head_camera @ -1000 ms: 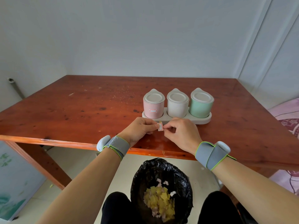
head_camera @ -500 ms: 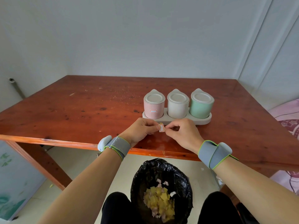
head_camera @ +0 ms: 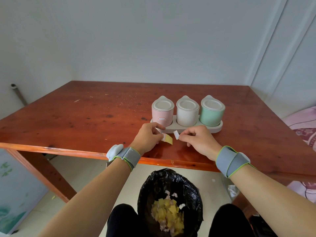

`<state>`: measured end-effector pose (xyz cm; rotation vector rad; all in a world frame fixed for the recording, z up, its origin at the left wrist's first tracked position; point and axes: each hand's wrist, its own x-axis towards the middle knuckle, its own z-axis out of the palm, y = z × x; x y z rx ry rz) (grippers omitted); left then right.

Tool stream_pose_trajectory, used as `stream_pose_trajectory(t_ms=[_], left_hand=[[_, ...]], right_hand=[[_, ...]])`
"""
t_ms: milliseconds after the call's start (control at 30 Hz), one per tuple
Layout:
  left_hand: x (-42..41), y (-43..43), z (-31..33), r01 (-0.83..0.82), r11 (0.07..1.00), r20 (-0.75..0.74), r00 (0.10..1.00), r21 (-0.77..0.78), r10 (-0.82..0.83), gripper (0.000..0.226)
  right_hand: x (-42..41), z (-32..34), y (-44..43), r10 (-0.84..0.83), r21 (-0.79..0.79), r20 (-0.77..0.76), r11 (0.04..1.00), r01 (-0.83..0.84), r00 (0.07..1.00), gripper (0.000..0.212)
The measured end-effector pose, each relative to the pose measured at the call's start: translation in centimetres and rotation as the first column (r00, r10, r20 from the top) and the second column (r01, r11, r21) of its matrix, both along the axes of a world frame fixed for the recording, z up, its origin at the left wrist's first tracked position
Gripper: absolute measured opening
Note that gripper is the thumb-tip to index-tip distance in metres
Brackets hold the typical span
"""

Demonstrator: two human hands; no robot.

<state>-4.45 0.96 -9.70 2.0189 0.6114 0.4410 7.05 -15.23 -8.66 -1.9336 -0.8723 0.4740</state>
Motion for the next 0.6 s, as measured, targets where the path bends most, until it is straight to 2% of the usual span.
stream_pose_trajectory(t_ms=[100, 167, 267, 467, 600], left_hand=[[0.0, -0.2, 0.0, -0.058, 0.985, 0.046, 0.998, 0.162, 0.051, 0.012], [0.1, -0.6, 0.4, -0.061, 0.982, 0.083, 0.995, 0.179, 0.047, 0.005], [0.4, -1.1, 1.2, 0.011, 0.995, 0.080, 0.997, 0.099, -0.019, 0.014], [0.7, -1.7, 2.0, 0.070, 0.997, 0.008, 0.997, 0.037, -0.070, 0.017], [0.8, -2.0, 2.2, 0.030, 0.986, -0.031, 0.999, -0.163, -0.036, 0.019]], right_hand=[[-0.1, 0.2, -0.1, 0.034, 0.000, -0.061, 0.999, -0.035, 0.998, 0.008], [-0.2, 0.4, -0.1, 0.056, 0.004, -0.106, 0.998, -0.056, 0.993, 0.008], [-0.4, 0.8, 0.0, 0.096, -0.010, -0.134, 0.995, -0.098, 0.986, 0.010], [-0.6, 1.0, -0.1, 0.133, -0.056, -0.174, 0.988, -0.145, 0.976, 0.014], [-0.4, 0.8, -0.3, 0.135, 0.018, -0.133, 0.991, -0.134, 0.982, 0.011]])
